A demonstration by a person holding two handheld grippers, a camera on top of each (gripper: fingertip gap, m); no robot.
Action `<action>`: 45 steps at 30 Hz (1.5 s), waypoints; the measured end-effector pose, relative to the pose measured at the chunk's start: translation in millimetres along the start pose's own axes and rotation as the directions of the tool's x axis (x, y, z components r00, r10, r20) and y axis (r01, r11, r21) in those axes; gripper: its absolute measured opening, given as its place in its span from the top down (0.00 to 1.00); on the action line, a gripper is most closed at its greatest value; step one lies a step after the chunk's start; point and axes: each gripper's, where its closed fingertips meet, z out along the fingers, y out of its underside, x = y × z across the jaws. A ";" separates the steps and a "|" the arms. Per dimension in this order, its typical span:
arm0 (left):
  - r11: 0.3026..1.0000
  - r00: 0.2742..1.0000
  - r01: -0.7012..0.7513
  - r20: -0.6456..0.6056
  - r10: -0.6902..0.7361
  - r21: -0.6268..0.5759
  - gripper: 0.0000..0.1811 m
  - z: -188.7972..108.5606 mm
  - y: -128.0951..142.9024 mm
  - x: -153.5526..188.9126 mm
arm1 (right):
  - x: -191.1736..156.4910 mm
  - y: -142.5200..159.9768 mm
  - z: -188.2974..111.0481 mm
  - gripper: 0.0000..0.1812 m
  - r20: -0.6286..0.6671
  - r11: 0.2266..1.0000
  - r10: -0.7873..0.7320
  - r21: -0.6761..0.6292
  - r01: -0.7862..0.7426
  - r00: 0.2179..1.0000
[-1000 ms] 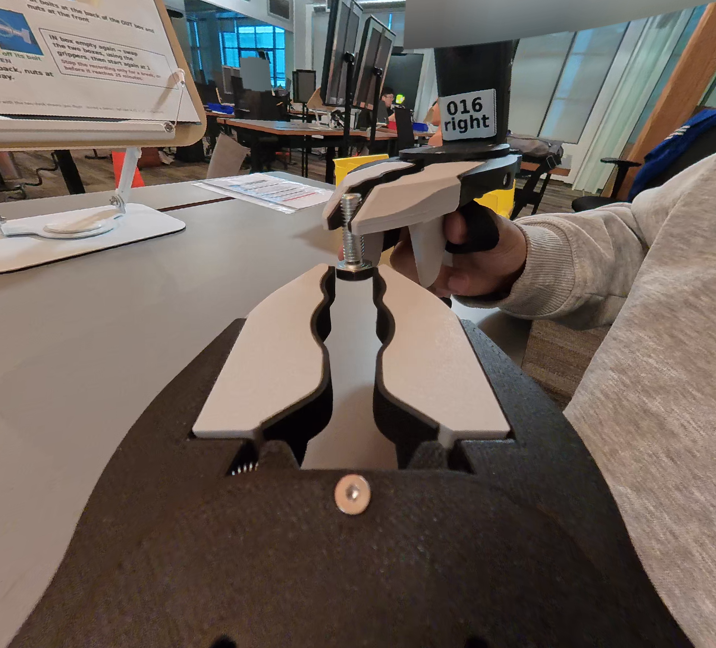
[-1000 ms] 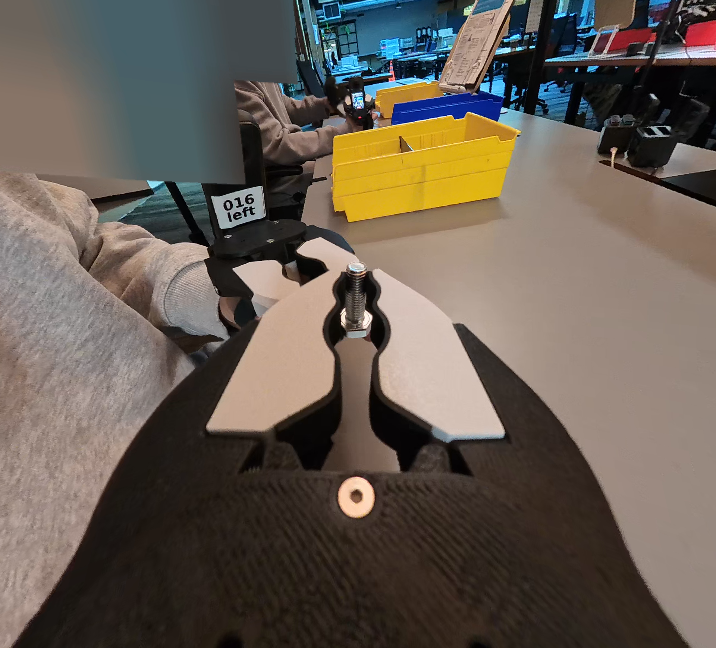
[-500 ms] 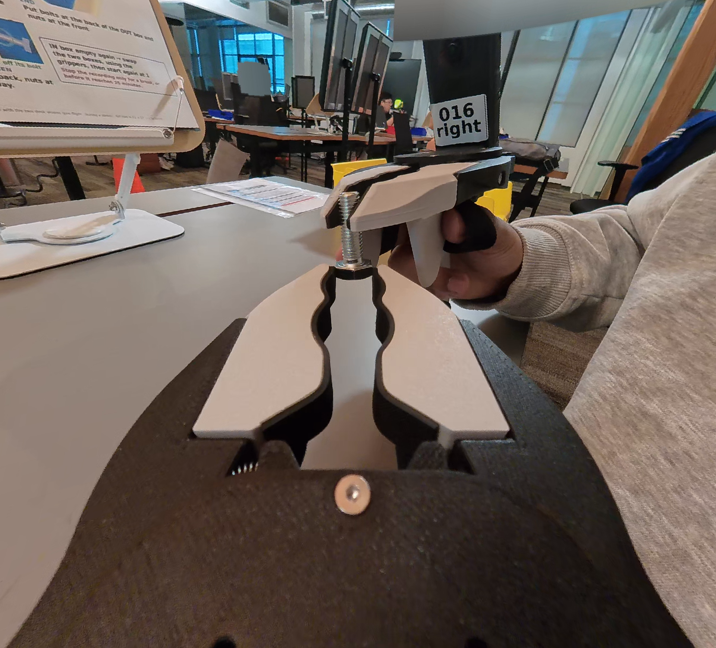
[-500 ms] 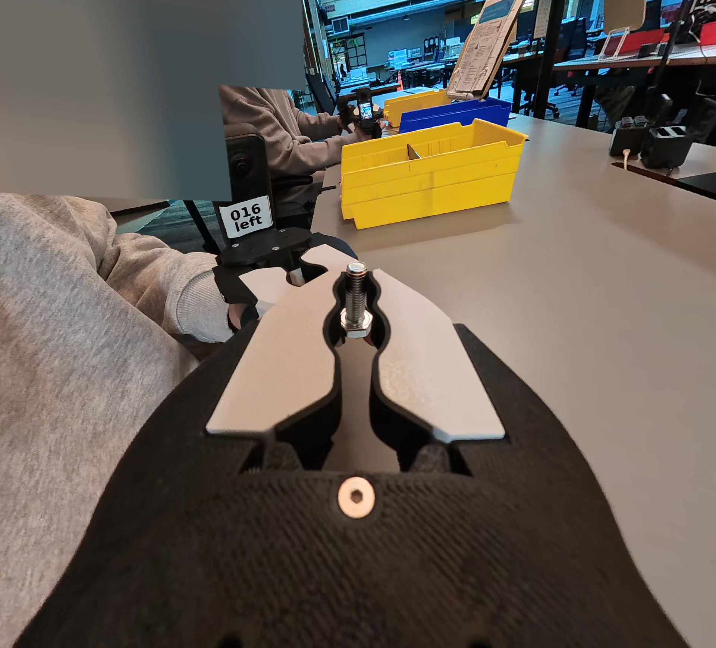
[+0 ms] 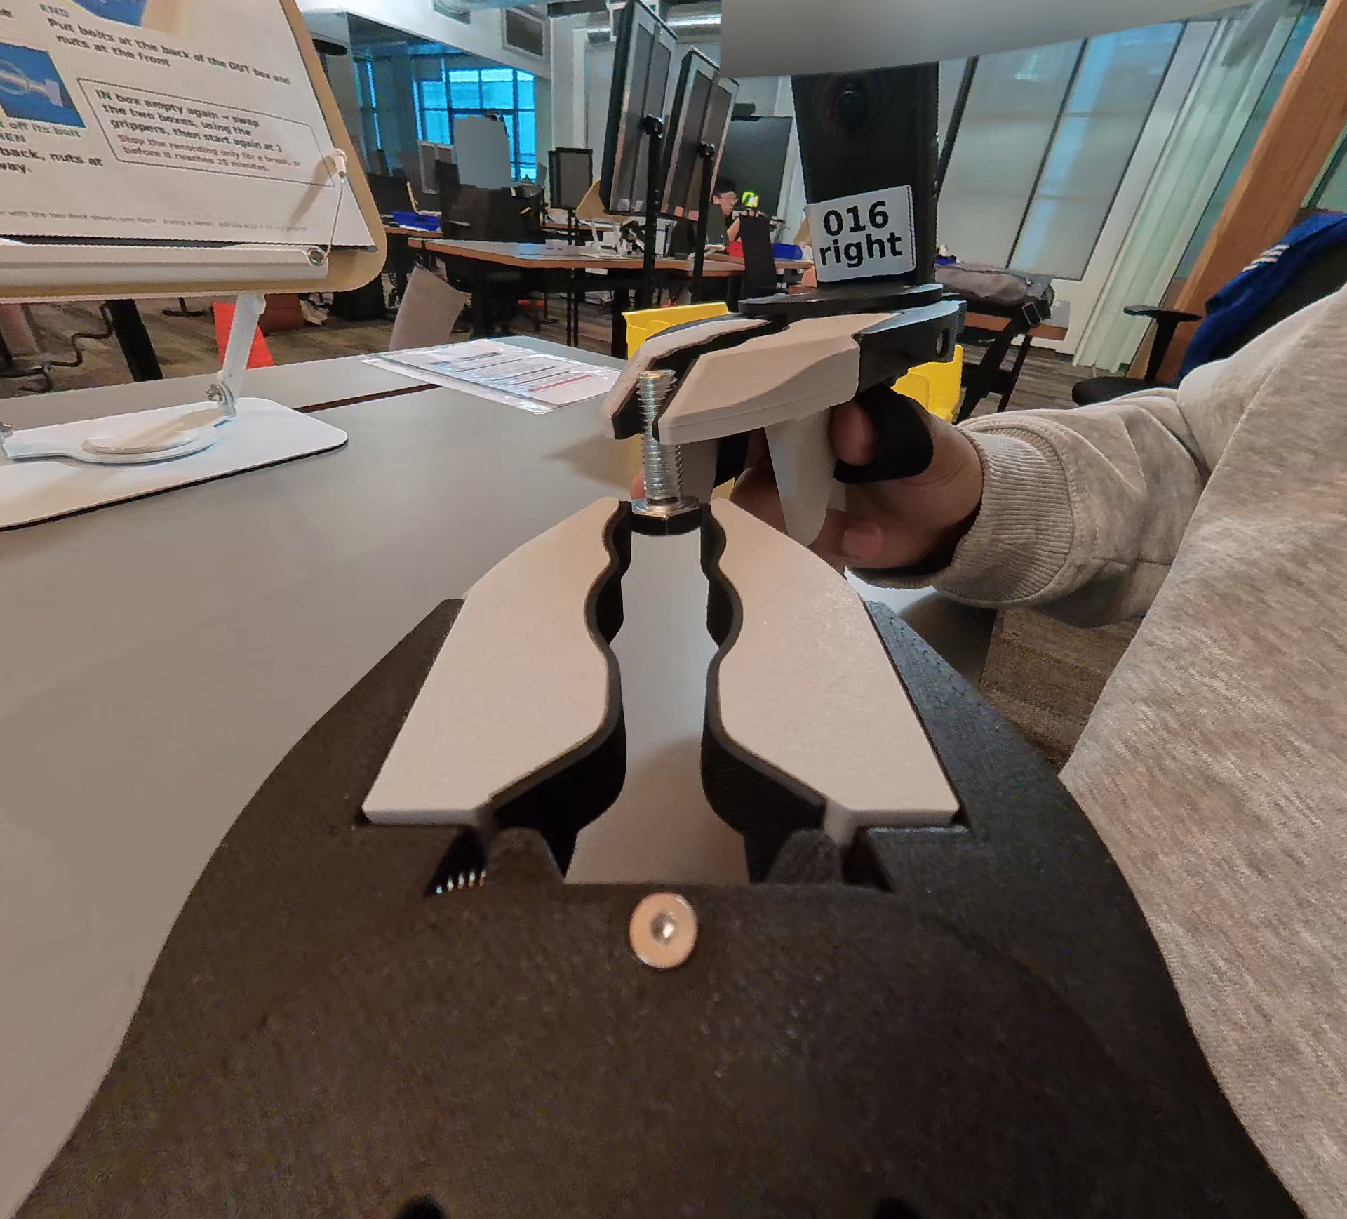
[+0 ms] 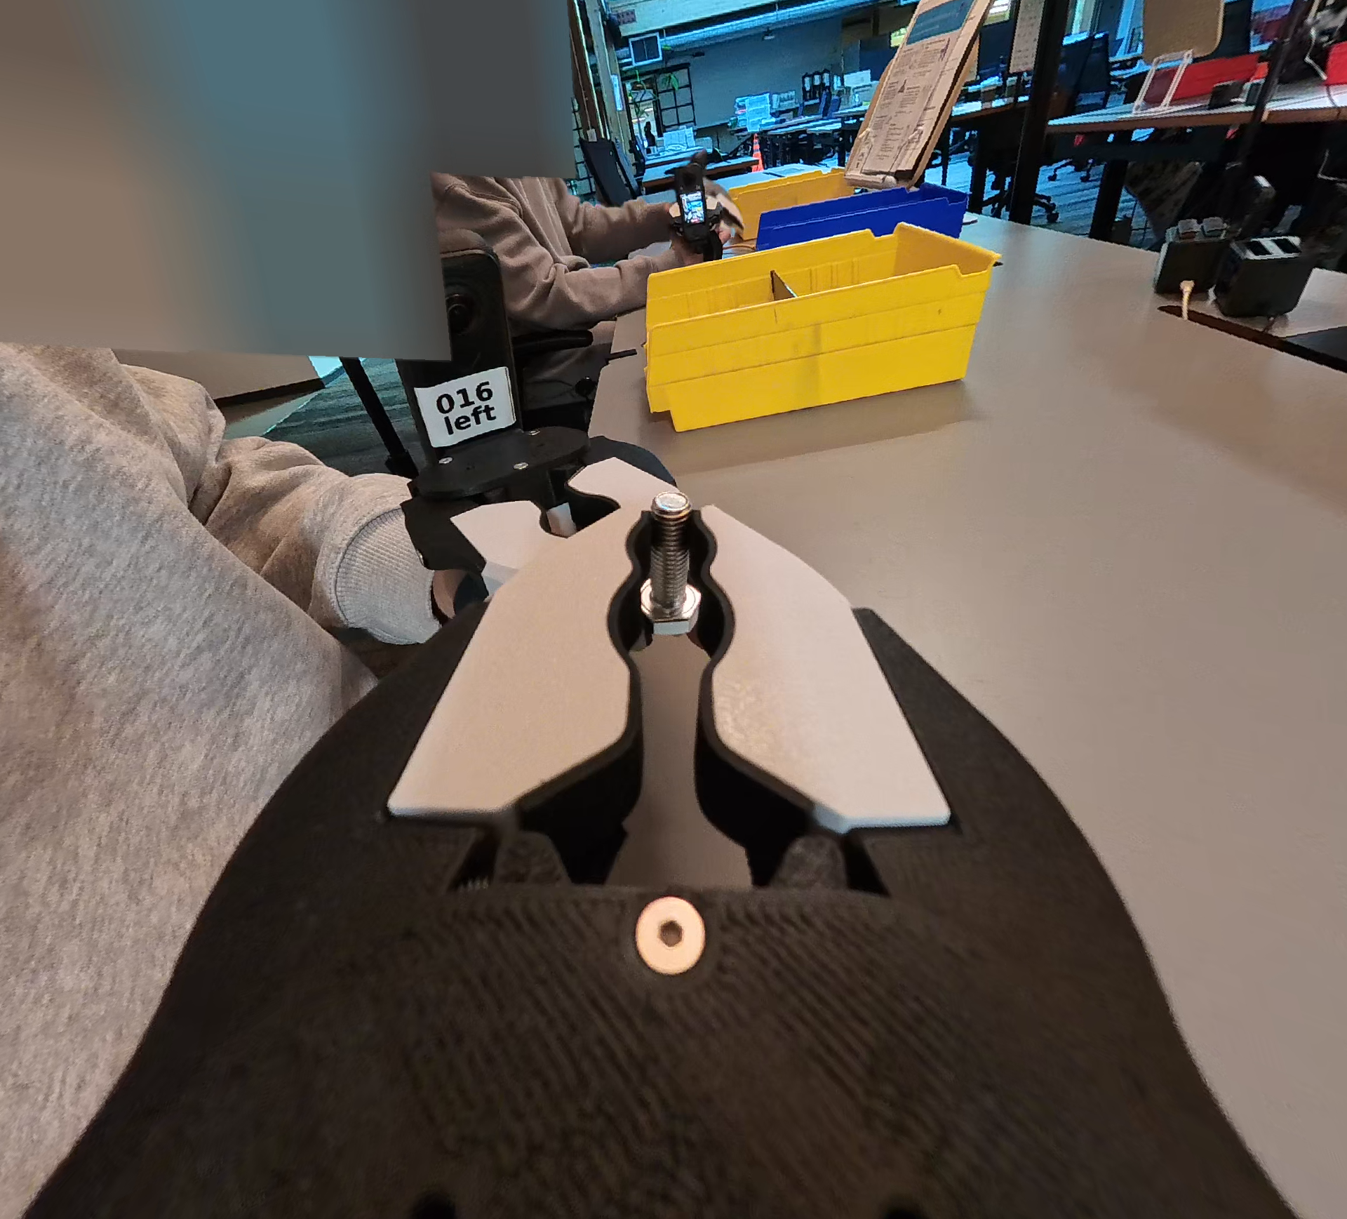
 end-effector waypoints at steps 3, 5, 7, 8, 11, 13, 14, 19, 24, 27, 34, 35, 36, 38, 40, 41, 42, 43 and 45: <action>1.000 1.000 0.002 0.000 -0.002 0.003 0.90 -0.1 -0.6 0.1 | -0.6 1.2 0.6 0.95 -0.001 1.000 -0.006 -0.005 0.006 1.000; 1.000 1.000 -0.004 0.005 0.004 0.003 0.90 -0.2 -0.7 -0.4 | -0.7 1.2 0.6 0.95 -0.005 1.000 -0.015 -0.007 0.015 1.000; 1.000 1.000 -0.007 0.007 0.007 0.002 0.90 -0.1 -0.7 -0.4 | -0.9 1.0 0.5 0.95 -0.007 1.000 -0.024 -0.009 0.024 1.000; 1.000 1.000 -0.006 0.007 0.006 0.002 0.90 -0.2 -0.7 -0.5 | -1.0 1.0 0.4 0.95 -0.008 1.000 -0.026 -0.009 0.026 1.000; 1.000 1.000 -0.003 0.004 0.003 0.002 0.90 -0.2 -0.9 -0.5 | -1.1 0.8 0.2 0.95 -0.008 1.000 -0.027 -0.008 0.027 1.000; 1.000 1.000 -0.003 0.005 0.003 0.003 0.90 -0.1 -1.2 -0.7 | -1.1 0.5 0.0 0.95 -0.009 1.000 -0.028 -0.005 0.028 1.000; 1.000 1.000 -0.003 0.007 0.003 0.003 0.89 -0.2 -1.3 -0.9 | -1.0 0.4 0.0 0.95 -0.009 1.000 -0.030 -0.004 0.030 1.000; 1.000 1.000 0.000 0.013 0.000 0.009 0.90 -0.8 -2.6 -2.1 | -1.0 -7.6 -2.9 0.88 -0.014 0.997 -0.049 0.054 0.050 0.999; 0.999 0.999 0.030 0.009 -0.030 0.024 0.90 -2.1 -5.0 -4.0 | 2.4 -18.0 -10.1 0.85 -0.030 0.991 -0.055 0.122 0.058 0.998; 0.998 0.999 0.047 0.007 -0.047 0.034 0.90 -2.9 -6.6 -5.1 | -0.8 -22.3 -12.5 0.86 -0.035 0.984 -0.098 0.147 0.102 0.995; 0.996 0.997 0.076 0.006 -0.076 0.051 0.90 -4.4 -8.9 -7.5 | -5.5 -12.9 -6.3 0.88 -0.057 0.976 -0.199 0.080 0.204 0.978; 0.996 0.997 0.075 0.006 -0.076 0.051 0.90 -4.5 -8.9 -7.3 | -5.2 -11.9 -5.9 0.88 -0.061 0.975 -0.204 0.073 0.208 0.977; 0.996 0.997 0.073 0.005 -0.074 0.051 0.90 -4.5 -8.8 -7.0 | -4.7 -11.4 -5.8 0.88 -0.064 0.975 -0.207 0.069 0.211 0.976; 0.996 0.998 0.070 0.001 -0.070 0.049 0.90 -4.1 -8.5 -5.8 | -4.1 -11.7 -5.9 0.88 -0.069 0.975 -0.206 0.069 0.211 0.976; 0.997 0.998 0.067 -0.003 -0.066 0.047 0.90 -3.8 -8.1 -4.6 | -3.6 -12.4 -6.3 0.89 -0.071 0.976 -0.202 0.071 0.207 0.977; 0.997 0.998 0.065 -0.005 -0.065 0.046 0.89 -3.6 -7.7 -3.9 | -3.7 -12.5 -6.5 0.89 -0.070 0.976 -0.201 0.072 0.206 0.977; 0.997 0.998 0.063 -0.007 -0.063 0.046 0.89 -3.4 -7.6 -3.5 | -3.8 -12.3 -6.5 0.90 -0.069 0.976 -0.200 0.071 0.205 0.977; 0.997 0.998 0.062 -0.008 -0.062 0.045 0.89 -3.3 -7.6 -3.0 | -4.1 -12.1 -6.3 0.90 -0.067 0.976 -0.200 0.070 0.204 0.978; 0.997 0.998 0.061 -0.011 -0.061 0.044 0.89 -3.0 -7.3 -2.0 | -4.9 -11.6 -5.8 0.91 -0.064 0.976 -0.202 0.068 0.206 0.977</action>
